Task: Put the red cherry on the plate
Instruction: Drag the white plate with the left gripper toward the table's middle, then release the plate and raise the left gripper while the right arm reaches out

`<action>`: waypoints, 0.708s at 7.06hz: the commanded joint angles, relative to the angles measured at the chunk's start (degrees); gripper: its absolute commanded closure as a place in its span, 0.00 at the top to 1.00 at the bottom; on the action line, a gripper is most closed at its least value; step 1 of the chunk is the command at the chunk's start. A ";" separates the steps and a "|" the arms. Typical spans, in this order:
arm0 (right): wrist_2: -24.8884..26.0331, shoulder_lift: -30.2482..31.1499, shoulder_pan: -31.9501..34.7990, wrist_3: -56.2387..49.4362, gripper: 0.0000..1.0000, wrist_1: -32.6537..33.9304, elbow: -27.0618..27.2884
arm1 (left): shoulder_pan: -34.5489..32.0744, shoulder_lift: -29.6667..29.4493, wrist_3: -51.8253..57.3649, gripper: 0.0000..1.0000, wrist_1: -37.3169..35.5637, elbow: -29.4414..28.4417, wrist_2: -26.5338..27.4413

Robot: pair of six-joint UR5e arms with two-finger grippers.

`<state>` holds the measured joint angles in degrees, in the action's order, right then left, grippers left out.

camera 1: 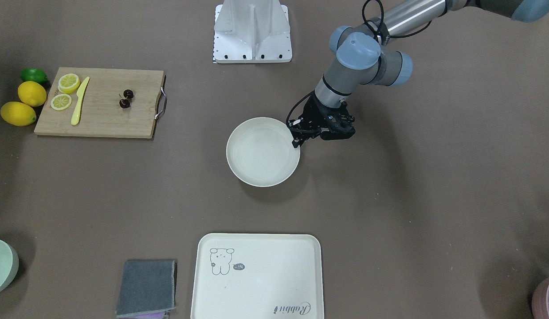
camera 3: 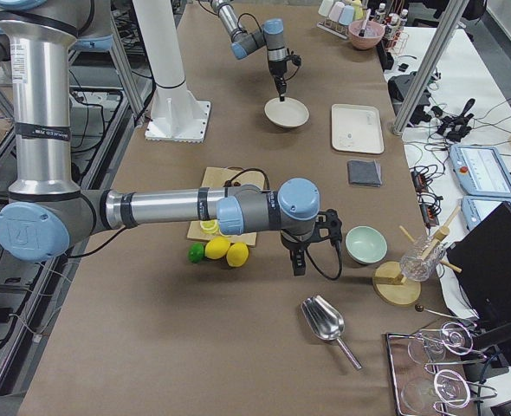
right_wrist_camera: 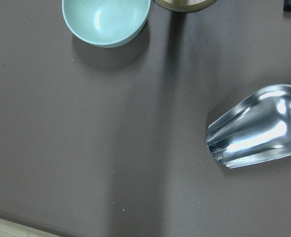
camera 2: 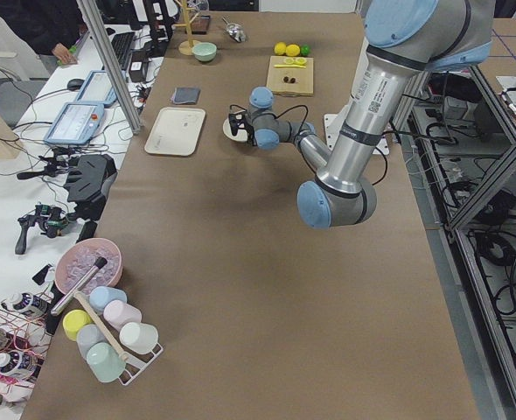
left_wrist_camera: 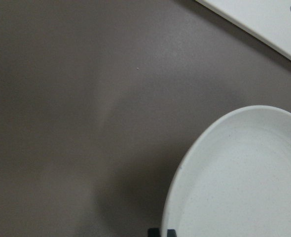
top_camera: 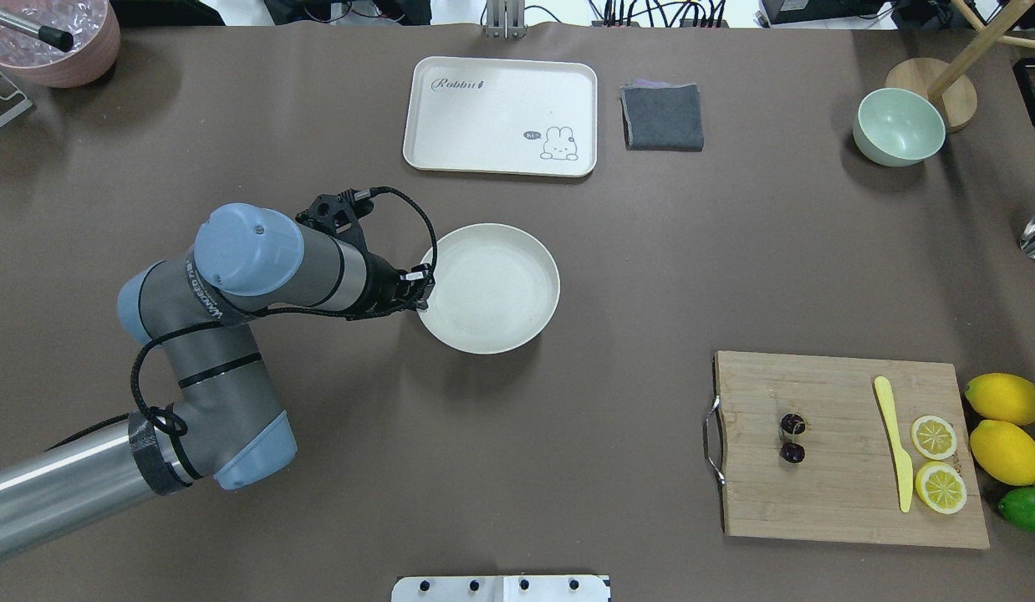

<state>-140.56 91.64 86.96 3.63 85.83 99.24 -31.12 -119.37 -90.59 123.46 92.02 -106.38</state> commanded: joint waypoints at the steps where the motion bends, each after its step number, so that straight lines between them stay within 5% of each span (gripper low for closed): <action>1: 1.77 -3.90 -8.33 15.26 1.00 -0.14 5.76 | 1.23 -0.08 0.15 0.08 -0.06 -0.18 0.74; 2: 5.00 -6.54 -14.21 23.88 1.00 -0.14 8.40 | 1.23 0.53 0.15 0.96 -0.06 0.17 1.61; 4: 14.73 -9.81 -29.48 42.16 1.00 -0.40 15.07 | 1.32 0.71 0.07 0.98 -0.06 0.70 3.11; 5: 17.23 -8.86 -34.09 46.95 1.00 -6.49 16.06 | 1.06 0.71 0.15 0.98 -0.06 1.31 3.20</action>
<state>-127.55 82.76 59.81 42.90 83.97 113.06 -29.88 -118.71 -90.48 123.40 92.74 -103.43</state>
